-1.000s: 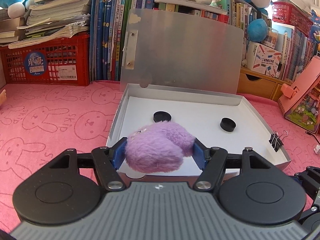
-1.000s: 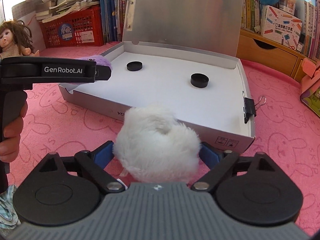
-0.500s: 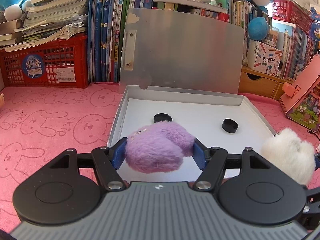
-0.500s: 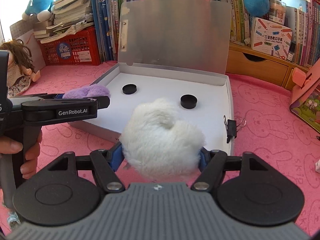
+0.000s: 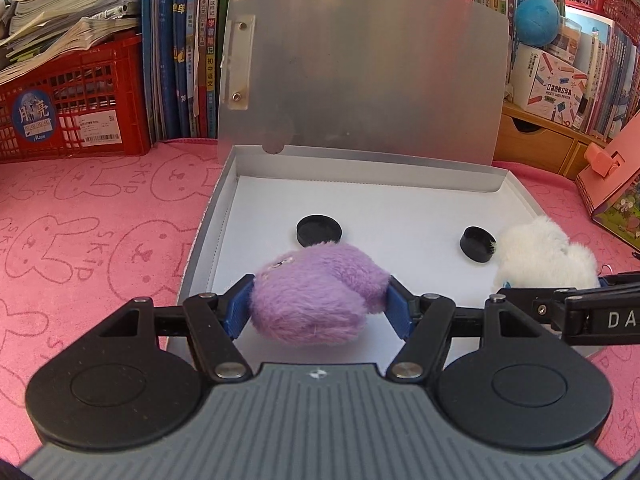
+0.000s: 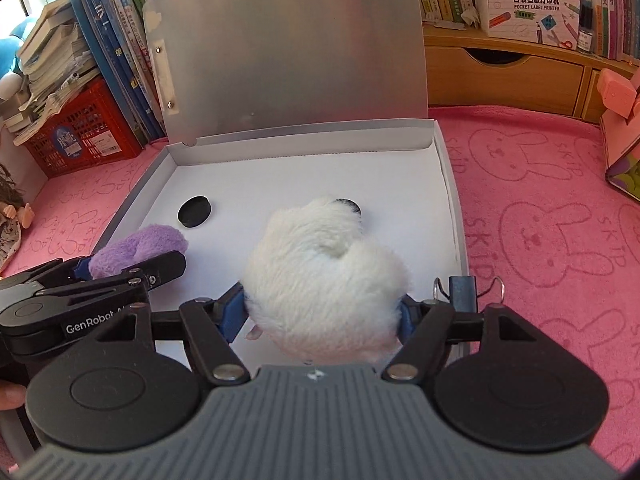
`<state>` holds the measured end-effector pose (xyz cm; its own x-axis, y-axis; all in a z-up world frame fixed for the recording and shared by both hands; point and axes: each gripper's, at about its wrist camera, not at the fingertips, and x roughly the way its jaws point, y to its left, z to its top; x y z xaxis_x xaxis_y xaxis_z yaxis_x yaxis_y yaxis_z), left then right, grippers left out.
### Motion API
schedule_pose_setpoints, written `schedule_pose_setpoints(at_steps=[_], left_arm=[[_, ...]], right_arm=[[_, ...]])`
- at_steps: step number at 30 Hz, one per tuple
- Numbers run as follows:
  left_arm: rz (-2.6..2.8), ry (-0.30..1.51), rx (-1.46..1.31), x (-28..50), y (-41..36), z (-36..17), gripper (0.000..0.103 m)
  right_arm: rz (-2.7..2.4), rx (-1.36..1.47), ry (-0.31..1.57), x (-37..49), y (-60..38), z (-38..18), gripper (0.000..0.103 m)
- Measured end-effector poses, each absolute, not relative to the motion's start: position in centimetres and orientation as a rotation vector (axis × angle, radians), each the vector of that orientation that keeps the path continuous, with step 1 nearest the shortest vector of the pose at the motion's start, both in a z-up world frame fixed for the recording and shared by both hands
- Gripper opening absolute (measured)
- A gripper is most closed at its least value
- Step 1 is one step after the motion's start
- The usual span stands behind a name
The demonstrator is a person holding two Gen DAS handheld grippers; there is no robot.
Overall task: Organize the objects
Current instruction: 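Lower both plushes into the box and open both tools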
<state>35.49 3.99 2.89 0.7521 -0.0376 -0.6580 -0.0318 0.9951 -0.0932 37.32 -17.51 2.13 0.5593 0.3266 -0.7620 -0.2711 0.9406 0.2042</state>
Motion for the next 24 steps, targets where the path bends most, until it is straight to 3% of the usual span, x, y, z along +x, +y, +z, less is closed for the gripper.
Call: schedule_pose_setpoints(at_steps=[9,14,18,24], left_arm=[[0.011,0.743,-0.092,40.1,3.8,1.9,0.072],[0.019,0.734,-0.125,41.0,4.5,2.0,0.073],[0.014,0.708,-0.125,40.1,4.9,2.5,0.082],[-0.004,0.673,-0.107,37.5,4.5,4.3,0.085]], right_arm=[[0.357,0.028,0.890,40.8,-15.9,2.0,0.074],[0.331,0.050,0.826,41.4,-16.1,2.6,0.085],[0.327,0.086,0.789,40.8,-17.2,3.6,0.089],[0.317,0.148,0.751,38.6,-19.8,5.9,0.090]])
